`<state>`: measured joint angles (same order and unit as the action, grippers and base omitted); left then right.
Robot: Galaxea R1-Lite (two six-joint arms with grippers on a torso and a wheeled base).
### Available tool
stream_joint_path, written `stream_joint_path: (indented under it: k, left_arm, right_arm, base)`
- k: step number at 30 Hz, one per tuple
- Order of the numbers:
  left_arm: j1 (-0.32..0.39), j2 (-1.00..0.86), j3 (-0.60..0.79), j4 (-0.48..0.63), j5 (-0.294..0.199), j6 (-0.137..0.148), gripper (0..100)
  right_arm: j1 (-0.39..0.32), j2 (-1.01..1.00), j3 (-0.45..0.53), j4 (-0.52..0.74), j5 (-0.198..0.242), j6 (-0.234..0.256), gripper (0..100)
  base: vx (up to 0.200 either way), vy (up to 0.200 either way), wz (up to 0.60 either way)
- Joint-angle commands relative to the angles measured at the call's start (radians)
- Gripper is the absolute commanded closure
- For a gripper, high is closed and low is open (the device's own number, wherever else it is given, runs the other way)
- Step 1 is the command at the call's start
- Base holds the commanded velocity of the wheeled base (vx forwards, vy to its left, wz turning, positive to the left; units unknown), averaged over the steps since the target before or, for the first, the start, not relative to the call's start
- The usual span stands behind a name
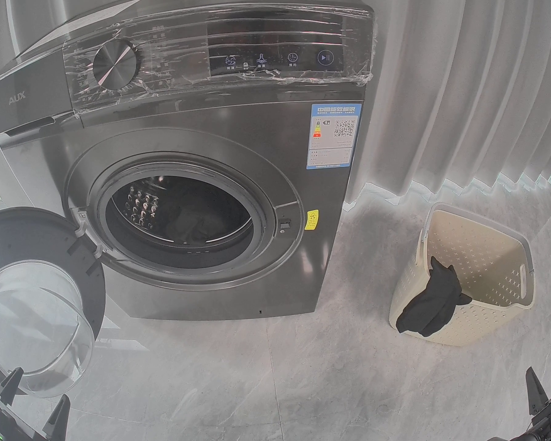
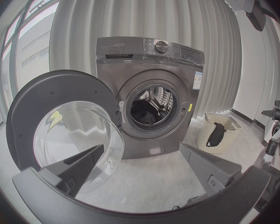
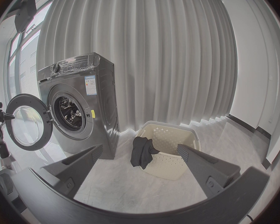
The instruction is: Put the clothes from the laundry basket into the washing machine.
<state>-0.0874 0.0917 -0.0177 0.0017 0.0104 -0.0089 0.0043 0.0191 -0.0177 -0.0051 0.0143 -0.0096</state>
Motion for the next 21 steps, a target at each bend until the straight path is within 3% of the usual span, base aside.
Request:
stream_joint_path:
  k: [1,11,21]
  left_arm:
    - [0.000,0.002,0.018,0.000,0.000,0.000,0]
    - [0.000,0.002,0.018,0.000,0.000,0.000,0]
    - [0.000,0.003,0.018,0.000,0.000,0.000,0]
  right_arm:
    - [0.000,0.002,0.018,-0.001,0.001,-0.001,0]
    - [0.000,0.002,0.018,-0.001,0.003,-0.001,0]
    - [0.000,0.002,0.018,-0.001,0.003,-0.001,0]
  base:
    - [0.000,0.000,-0.60]
    - [0.000,0.000,-0.60]
    - [0.000,0.000,0.00]
